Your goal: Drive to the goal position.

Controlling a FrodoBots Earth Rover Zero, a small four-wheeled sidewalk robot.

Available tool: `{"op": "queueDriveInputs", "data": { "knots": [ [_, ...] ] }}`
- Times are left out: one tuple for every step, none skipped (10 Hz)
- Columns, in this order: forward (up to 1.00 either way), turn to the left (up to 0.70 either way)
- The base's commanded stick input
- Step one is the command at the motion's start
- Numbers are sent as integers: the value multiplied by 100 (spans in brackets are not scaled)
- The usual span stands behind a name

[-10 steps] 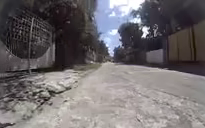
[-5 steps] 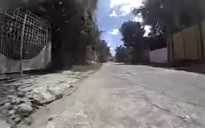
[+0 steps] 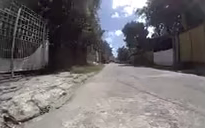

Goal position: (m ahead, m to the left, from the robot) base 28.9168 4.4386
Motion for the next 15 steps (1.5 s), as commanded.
{"op": "queueDriveInputs", "data": {
  "knots": [
    [100, -21],
    [100, 8],
    [100, 2],
    [100, 0],
    [100, 0],
    [100, 0],
    [100, 0],
    [100, 0],
    [100, 0],
    [100, 0],
    [100, 0],
    [100, 0],
    [100, -13],
    [100, -40],
    [100, -36]
  ]
}}
